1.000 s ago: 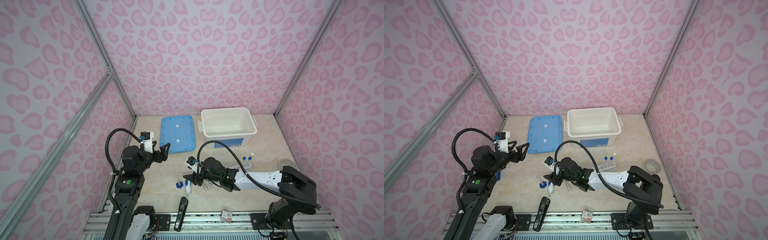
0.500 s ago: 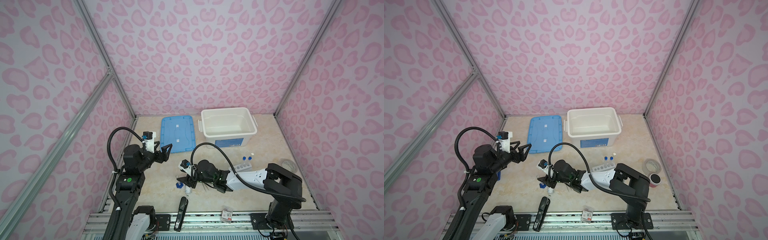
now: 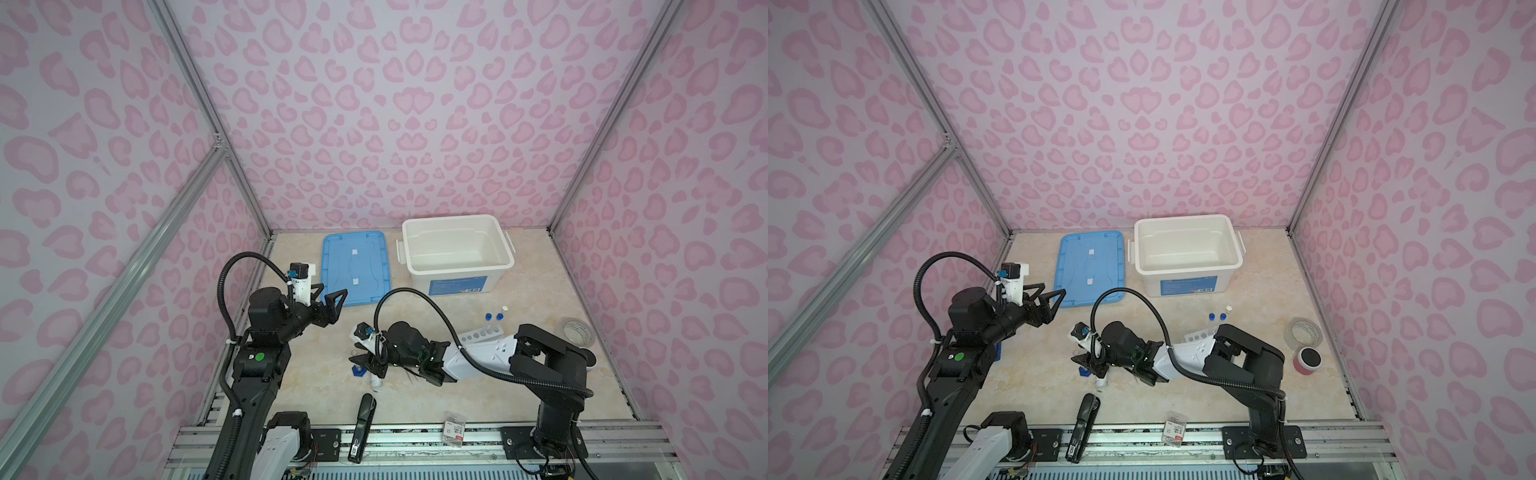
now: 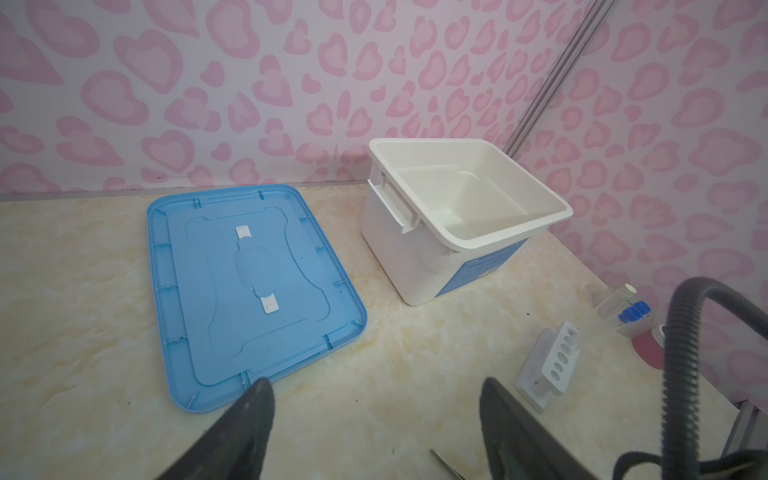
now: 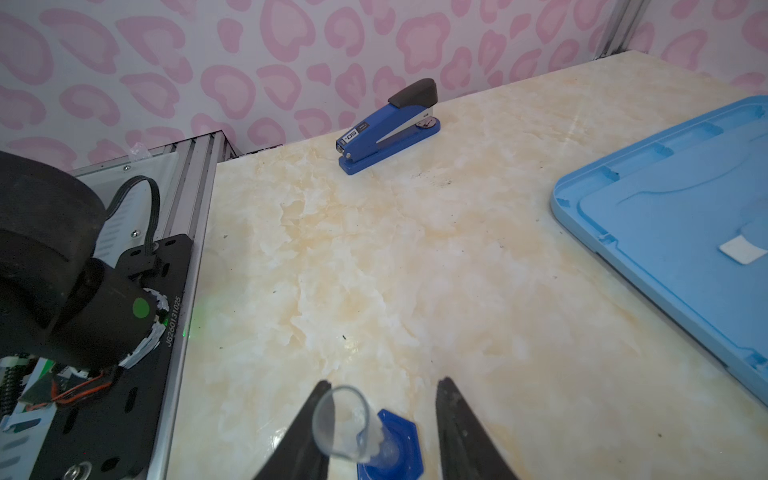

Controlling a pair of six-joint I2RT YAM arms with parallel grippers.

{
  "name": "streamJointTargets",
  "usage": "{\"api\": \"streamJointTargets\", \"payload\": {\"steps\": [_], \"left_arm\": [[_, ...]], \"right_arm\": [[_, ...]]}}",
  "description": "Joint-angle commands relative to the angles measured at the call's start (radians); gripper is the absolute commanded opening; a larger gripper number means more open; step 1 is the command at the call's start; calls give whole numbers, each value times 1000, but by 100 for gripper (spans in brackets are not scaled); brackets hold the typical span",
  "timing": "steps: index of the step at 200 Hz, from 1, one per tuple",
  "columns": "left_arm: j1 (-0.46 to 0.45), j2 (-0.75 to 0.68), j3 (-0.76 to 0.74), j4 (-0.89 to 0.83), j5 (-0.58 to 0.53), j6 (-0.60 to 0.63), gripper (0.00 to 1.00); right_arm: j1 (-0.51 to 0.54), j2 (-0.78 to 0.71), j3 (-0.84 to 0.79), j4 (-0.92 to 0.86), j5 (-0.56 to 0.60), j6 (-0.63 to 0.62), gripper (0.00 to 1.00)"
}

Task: Organize the chemistry lab equipment
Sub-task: 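Close the right gripper on the measuring cylinder and lift it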

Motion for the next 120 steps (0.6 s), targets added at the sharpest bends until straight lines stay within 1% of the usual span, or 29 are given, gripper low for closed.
{"api": "streamJointTargets", "payload": {"steps": [1,41,120], "left_arm": [[2,8,9,30,29,18,75],[1,6,10,24,27,24,72],[1,16,11,33,43,34,62]], "right_arm": [[5,18,6,34,16,-10,39],[10,36,16,34,27,-12,34],[22,40,30,12,54,-16,18]]}}
